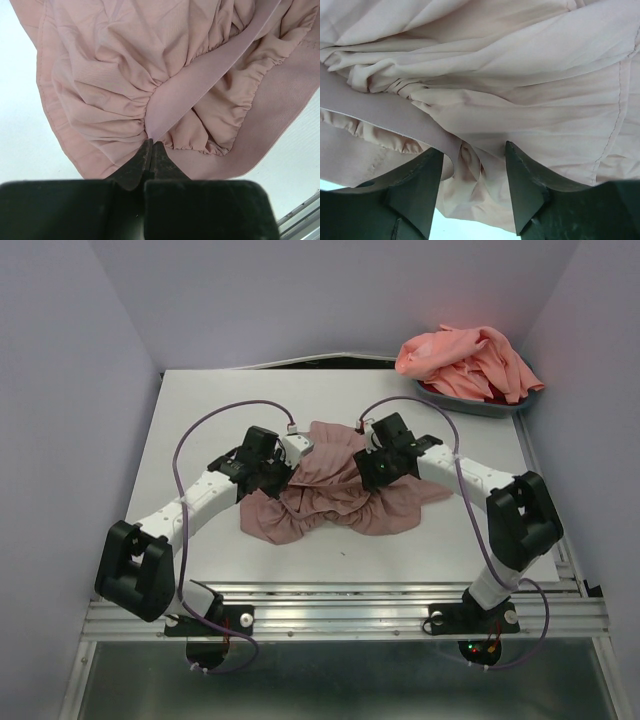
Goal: Fold and stack the skirts
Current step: Flatten the skirt out
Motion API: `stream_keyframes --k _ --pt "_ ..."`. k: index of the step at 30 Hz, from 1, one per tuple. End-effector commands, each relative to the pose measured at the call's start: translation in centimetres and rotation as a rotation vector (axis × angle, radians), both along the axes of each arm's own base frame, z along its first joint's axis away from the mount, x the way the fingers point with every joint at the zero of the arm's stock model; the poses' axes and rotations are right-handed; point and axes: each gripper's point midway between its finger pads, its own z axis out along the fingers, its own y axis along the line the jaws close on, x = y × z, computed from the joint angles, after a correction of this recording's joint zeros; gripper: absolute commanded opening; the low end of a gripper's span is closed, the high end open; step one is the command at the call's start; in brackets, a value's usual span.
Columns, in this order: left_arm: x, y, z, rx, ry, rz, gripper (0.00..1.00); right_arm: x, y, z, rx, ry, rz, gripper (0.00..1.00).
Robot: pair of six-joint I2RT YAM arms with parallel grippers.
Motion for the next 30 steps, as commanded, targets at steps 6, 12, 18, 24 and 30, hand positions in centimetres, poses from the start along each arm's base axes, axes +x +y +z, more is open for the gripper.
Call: stream_keyframes --k 6,12,18,24,30 --pt "-0.1 -0.5 0.6 -0.041 -0.016 0.013 0.00 -1.6 2.0 2.1 0.084 0.031 0.013 0.60" --pt "-0.8 -0.6 0.3 -0.048 0.005 -0.013 0.16 -3.4 1.3 -0.5 -0.019 0.017 0.053 0.55" --pt "-1.8 -0.4 -0.4 0.003 0.009 -0.032 0.32 -4.1 -0.6 -2.8 -0.112 0.008 0.049 0.48" --pt "-1.8 0.6 -1.9 0.122 -0.007 -0.009 0.35 -3.8 -1.9 -2.2 -0.160 -0.032 0.025 0.48" --pt "-0.7 3.5 -3.2 0.269 -0.027 0.073 0.34 -3.3 -2.8 -1.1 -0.196 -0.076 0.001 0.47"
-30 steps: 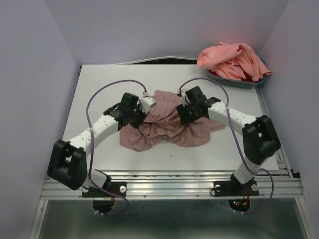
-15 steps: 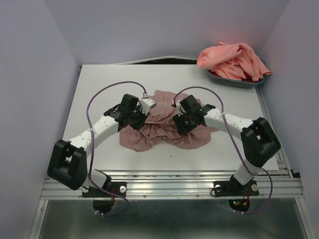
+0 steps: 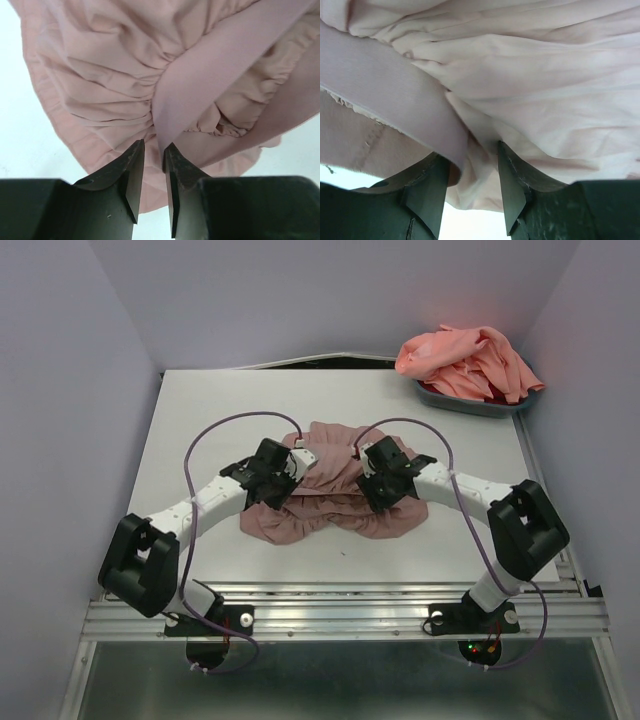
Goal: Fold and stack the skirts
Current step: Flatten the skirt out
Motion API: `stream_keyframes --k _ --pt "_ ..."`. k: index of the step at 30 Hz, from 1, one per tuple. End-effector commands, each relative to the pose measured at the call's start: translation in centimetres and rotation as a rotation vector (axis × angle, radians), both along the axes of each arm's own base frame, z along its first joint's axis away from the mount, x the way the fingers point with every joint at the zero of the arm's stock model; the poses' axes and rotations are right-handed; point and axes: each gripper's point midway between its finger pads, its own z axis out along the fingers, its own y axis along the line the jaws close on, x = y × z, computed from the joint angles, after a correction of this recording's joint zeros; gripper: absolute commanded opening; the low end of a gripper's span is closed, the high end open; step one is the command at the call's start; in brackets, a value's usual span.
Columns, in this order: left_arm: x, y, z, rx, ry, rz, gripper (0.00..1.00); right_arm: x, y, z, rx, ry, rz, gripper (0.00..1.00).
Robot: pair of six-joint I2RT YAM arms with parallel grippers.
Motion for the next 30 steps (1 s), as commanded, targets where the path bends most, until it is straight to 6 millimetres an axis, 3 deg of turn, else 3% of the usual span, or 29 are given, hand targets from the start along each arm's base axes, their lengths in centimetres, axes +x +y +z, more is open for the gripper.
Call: stream_keyframes --k 1,6,8,9,12,14,20,24,25,28,30 --pt "0.8 2.8 -0.4 0.125 -0.043 0.055 0.34 1.3 -1.1 2.3 -0.037 -0.108 -0.011 0.47" --pt "1.9 3.8 2.6 0.108 -0.126 0.082 0.21 1.6 -2.3 3.6 -0.083 -0.165 0.000 0.43" --pt "2.7 4.3 4.5 0.099 -0.171 0.104 0.12 2.3 -2.8 4.8 -0.109 -0.215 -0.001 0.33" --pt "3.0 4.4 5.2 0.092 -0.182 0.112 0.10 2.6 -2.8 5.5 -0.107 -0.236 0.003 0.21" --pt "4.0 4.1 7.7 0.060 -0.215 0.119 0.04 3.9 -2.3 7.8 -0.099 -0.300 0.019 0.04" --pt "4.4 4.0 9.0 0.051 -0.237 0.124 0.03 4.7 -2.0 9.2 -0.095 -0.337 0.028 0.03" --pt "6.0 4.2 15.8 0.011 -0.382 0.163 0.00 7.8 -1.8 15.3 -0.102 -0.489 0.077 0.01" --pt "6.4 4.8 20.0 -0.012 -0.467 0.205 0.00 9.8 -1.9 20.9 -0.119 -0.620 0.108 0.01" --pt "6.5 5.0 21.0 -0.018 -0.491 0.224 0.00 10.8 -2.0 23.9 -0.107 -0.680 0.090 0.01" --pt "7.1 6.0 24.9 -0.048 -0.587 0.289 0.00 12.2 -2.4 28.7 -0.118 -0.782 0.062 0.01" --pt "7.4 6.2 26.7 -0.067 -0.623 0.310 0.00 12.9 -3.0 30.3 -0.126 -0.815 0.034 0.01"
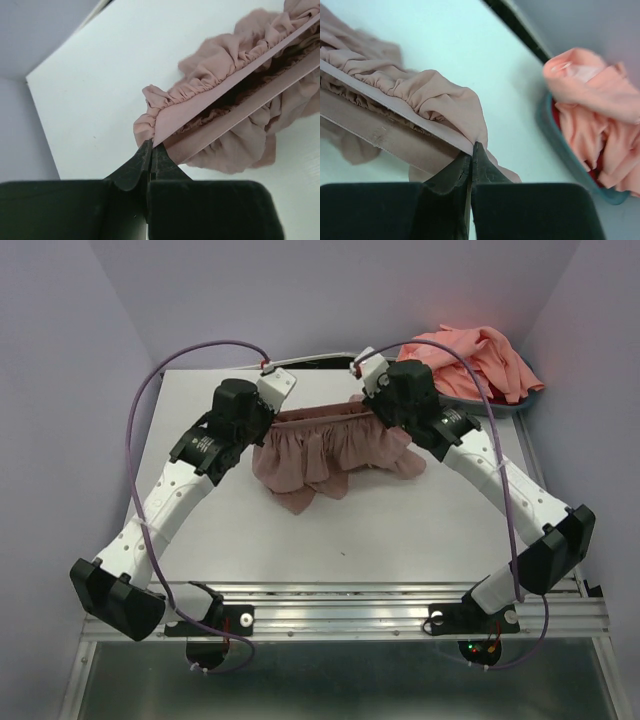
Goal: Fold and stack the skirts
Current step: Flatten the skirt out
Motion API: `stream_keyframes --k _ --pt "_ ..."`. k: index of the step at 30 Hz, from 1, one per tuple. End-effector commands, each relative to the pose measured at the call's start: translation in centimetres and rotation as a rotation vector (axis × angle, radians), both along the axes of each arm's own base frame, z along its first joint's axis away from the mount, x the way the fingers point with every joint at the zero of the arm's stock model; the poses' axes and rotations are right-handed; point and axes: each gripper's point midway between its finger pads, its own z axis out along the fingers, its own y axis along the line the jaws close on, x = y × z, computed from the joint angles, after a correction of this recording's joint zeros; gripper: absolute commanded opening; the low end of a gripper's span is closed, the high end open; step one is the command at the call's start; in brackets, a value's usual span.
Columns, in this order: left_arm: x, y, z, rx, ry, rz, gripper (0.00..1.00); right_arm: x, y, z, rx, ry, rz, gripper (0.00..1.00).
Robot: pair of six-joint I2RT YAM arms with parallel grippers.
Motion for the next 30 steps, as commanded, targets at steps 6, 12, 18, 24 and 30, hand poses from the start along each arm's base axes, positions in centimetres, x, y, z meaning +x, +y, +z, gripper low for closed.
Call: stream_keyframes --k 6,12,18,24,30 --pt "-0.4 2.6 7.4 -0.051 -0.132 0.102 0.00 1.2 -3.0 8.2 -0.007 -0.132 -0.087 0.01" --pt "-1.9 2.1 4.3 -0.052 -0.046 0.050 0.00 -0.3 -3.3 3.9 -0.038 -0.030 -0.065 0.01" --pt "-4.1 2.5 3.4 -0.079 -0.005 0.029 0.00 -2.1 -3.2 1.7 -0.041 0.080 -0.035 0.01" --pt "-0.9 3.3 4.8 -0.079 -0.060 0.096 0.00 2.2 -2.0 3.3 -0.039 -0.009 -0.068 0.01" --pt "7.4 4.6 6.6 -0.083 -0.124 0.191 0.00 12.5 -3.3 3.6 -0.006 -0.073 -0.170 0.01"
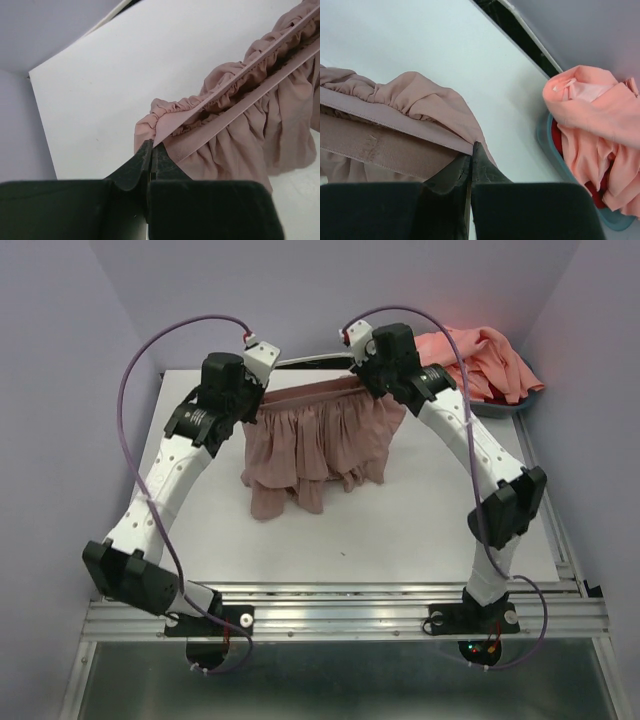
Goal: Fold and stack the skirts
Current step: Flatten the skirt out
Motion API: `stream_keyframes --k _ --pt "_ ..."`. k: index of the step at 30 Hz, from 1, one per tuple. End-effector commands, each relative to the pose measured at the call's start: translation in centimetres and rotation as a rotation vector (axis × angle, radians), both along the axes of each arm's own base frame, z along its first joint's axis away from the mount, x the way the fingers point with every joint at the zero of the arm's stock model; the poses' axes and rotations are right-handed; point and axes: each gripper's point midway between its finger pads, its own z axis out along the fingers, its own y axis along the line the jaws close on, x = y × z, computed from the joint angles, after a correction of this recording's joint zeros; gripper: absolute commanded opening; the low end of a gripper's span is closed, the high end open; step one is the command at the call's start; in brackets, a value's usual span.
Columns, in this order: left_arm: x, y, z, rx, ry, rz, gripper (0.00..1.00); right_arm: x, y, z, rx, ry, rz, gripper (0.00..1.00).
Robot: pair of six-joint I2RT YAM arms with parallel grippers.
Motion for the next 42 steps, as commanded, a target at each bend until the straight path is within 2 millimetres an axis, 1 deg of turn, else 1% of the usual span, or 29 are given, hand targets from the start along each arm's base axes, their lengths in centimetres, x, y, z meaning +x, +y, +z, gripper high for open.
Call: stream_keyframes --k 1,3,5,7,8,9,10,11,12,13,17,20,21,22,24,25,26,27,28,29,30,31,32,33,34,37,39,41,42 --pt "6.7 3.6 3.9 0.010 -0.129 0.147 0.00 8.1 -4.8 5.0 0.008 -0.183 -0.177 0.01" --pt "10.0 4.3 4.5 -0.018 -0.148 0.160 0.00 11.1 -5.1 6.1 0.021 -0.245 -0.202 0.01" --pt "12.2 4.7 5.3 -0.043 -0.176 0.176 0.00 12.5 -5.0 6.4 0.026 -0.290 -0.227 0.01" --pt "15.1 5.1 7.2 -0.075 -0.252 0.188 0.00 14.3 -5.4 8.0 0.072 -0.396 -0.262 0.01" --pt "16.7 5.6 6.6 -0.084 -0.255 0.206 0.00 15.0 -6.0 7.2 0.073 -0.409 -0.285 0.01" --pt "17.6 5.7 7.2 -0.095 -0.283 0.211 0.00 15.4 -6.0 7.8 0.091 -0.446 -0.295 0.01" --pt "18.3 6.0 10.0 -0.116 -0.363 0.221 0.00 16.0 -6.0 9.5 0.139 -0.525 -0.314 0.01" --pt "18.9 6.3 10.6 -0.122 -0.386 0.231 0.00 16.5 -6.7 9.9 0.154 -0.553 -0.335 0.01" --pt "19.9 6.5 12.0 -0.130 -0.429 0.240 0.00 16.6 -6.8 12.3 0.206 -0.626 -0.352 0.01" --pt "20.3 7.0 13.1 -0.133 -0.466 0.265 0.00 16.9 -7.5 13.1 0.242 -0.654 -0.382 0.01" --pt "21.4 8.3 14.8 -0.159 -0.562 0.299 0.00 16.8 -9.2 17.2 0.373 -0.818 -0.434 0.01" --pt "21.2 8.7 12.9 -0.140 -0.609 0.296 0.00 17.4 -8.6 14.7 0.394 -0.817 -0.384 0.01" --pt "21.0 8.5 10.4 -0.123 -0.598 0.275 0.00 16.8 -8.6 15.4 0.407 -0.861 -0.363 0.01" --pt "21.0 8.3 8.9 -0.112 -0.587 0.264 0.00 17.5 -7.8 10.5 0.359 -0.785 -0.333 0.01" --pt "20.8 8.3 6.1 -0.094 -0.559 0.262 0.00 17.7 -7.6 6.9 0.329 -0.753 -0.319 0.01" --pt "20.9 8.0 2.8 -0.070 -0.507 0.245 0.00 17.3 -7.7 6.6 0.320 -0.792 -0.310 0.01" --pt "20.8 8.0 1.1 -0.029 -0.484 0.242 0.00 17.2 -7.5 1.8 0.276 -0.727 -0.288 0.01" --pt "20.6 8.1 -2.5 0.007 -0.425 0.255 0.00 16.7 -7.5 1.0 0.278 -0.750 -0.279 0.01" --pt "20.4 8.4 -3.8 0.056 -0.415 0.268 0.00 15.8 -7.6 -3.0 0.219 -0.693 -0.255 0.01" --pt "20.1 8.6 -5.2 0.064 -0.397 0.274 0.00 15.5 -7.1 -1.6 0.228 -0.738 -0.240 0.01" --pt "19.7 8.9 -6.1 0.093 -0.395 0.279 0.00 14.4 -7.5 -5.7 0.188 -0.676 -0.238 0.01" --pt "18.8 9.2 -8.4 0.116 -0.375 0.282 0.00 13.6 -7.3 -6.1 0.180 -0.700 -0.226 0.01" --pt "18.4 9.3 -9.3 0.132 -0.366 0.275 0.00 12.9 -7.4 -6.7 0.171 -0.690 -0.217 0.01" --pt "17.9 9.5 -10.1 0.153 -0.358 0.267 0.00 11.7 -7.1 -9.1 0.153 -0.644 -0.203 0.01" --pt "17.0 9.4 -11.4 0.159 -0.337 0.257 0.00 11.2 -7.2 -9.5 0.151 -0.639 -0.201 0.01" --pt "15.2 9.5 -13.0 0.162 -0.304 0.254 0.00 9.6 -7.3 -10.6 0.131 -0.605 -0.192 0.01" --pt "14.1 9.7 -12.3 0.151 -0.316 0.265 0.00 8.8 -7.1 -10.4 0.132 -0.596 -0.188 0.01" --pt "12.7 10.0 -13.2 0.146 -0.295 0.273 0.00 8.0 -7.4 -11.1 0.119 -0.567 -0.183 0.01" --pt "12.0 10.0 -12.3 0.139 -0.314 0.272 0.00 7.6 -7.5 -11.1 0.118 -0.559 -0.180 0.01"
